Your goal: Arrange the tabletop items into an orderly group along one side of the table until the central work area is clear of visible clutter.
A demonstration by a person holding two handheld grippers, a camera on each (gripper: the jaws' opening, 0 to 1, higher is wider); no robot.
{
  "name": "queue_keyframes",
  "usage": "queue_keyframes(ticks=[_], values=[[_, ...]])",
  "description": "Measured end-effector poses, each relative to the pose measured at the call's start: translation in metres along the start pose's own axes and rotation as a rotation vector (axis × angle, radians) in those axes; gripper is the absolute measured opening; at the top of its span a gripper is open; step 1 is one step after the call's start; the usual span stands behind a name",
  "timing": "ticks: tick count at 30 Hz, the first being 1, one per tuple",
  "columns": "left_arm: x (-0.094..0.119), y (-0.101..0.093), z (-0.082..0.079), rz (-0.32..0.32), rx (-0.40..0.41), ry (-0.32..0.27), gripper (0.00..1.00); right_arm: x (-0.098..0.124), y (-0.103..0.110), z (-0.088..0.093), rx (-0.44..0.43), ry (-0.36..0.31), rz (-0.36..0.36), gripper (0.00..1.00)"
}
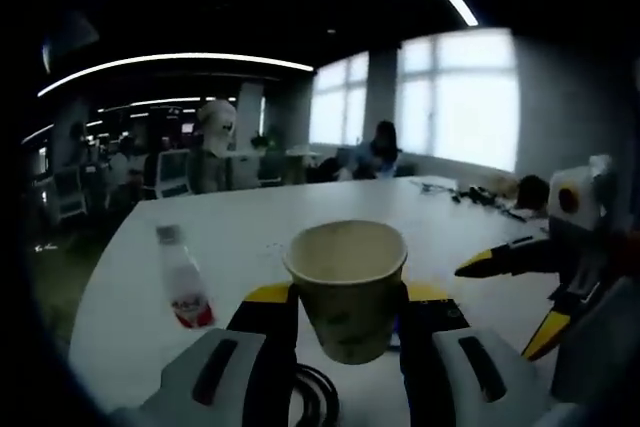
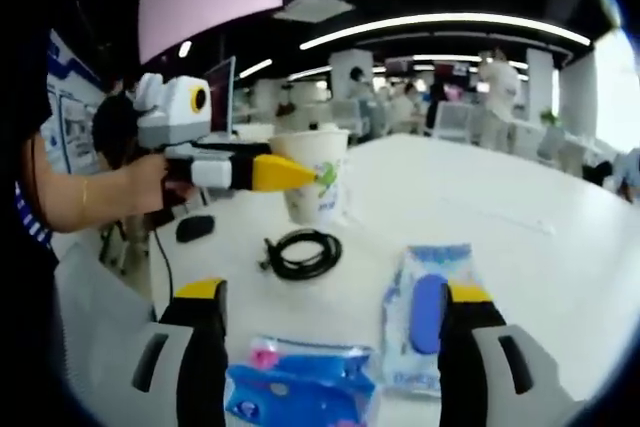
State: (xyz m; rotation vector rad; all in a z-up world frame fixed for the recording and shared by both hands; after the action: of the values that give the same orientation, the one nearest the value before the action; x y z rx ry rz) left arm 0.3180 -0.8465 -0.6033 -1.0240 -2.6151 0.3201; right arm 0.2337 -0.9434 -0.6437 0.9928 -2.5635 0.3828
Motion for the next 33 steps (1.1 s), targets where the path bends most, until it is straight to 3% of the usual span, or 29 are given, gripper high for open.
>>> queue_keyframes(ticks=[9, 14, 22, 25, 33], values=[[-0.022, 0.027, 0.005, -0.060, 0.017, 0.012, 0.37, -0.003, -0.007, 0.018, -0.037, 0.041, 0.065, 0.93], [-0.033, 0.039, 0.009, -0.092, -0.009, 0.020, 0.37, -0.007, -0.008, 0.040, -0.040, 0.115, 0.096, 0.97], [-0.046, 0.064, 0.017, -0.134, 0.051, 0.000, 0.37, -0.006, -0.014, 0.062, -0.051, 0.181, 0.157, 0.97], [-0.051, 0.073, 0.019, -0.151, 0.066, -0.011, 0.37, -0.005, -0.020, 0.075, -0.002, 0.247, 0.192, 0.97], [-0.065, 0.093, 0.029, -0.205, 0.041, 0.001, 0.37, -0.004, -0.025, 0.078, -0.076, 0.229, 0.229, 0.97]])
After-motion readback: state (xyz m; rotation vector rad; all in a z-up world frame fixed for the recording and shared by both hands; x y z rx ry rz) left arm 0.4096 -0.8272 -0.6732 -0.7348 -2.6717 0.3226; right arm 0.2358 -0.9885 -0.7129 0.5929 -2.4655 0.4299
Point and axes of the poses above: the point that each gripper's makers call its tool centre point, and the gripper's own axes: x roughly backward along the fingers, y roughly to its left, z roughly out of its underside, the point moved 1 cm from there along x, roughly backward along the fingers, and after that the axes turned 13 degrees about x, right-handed, at the moved point
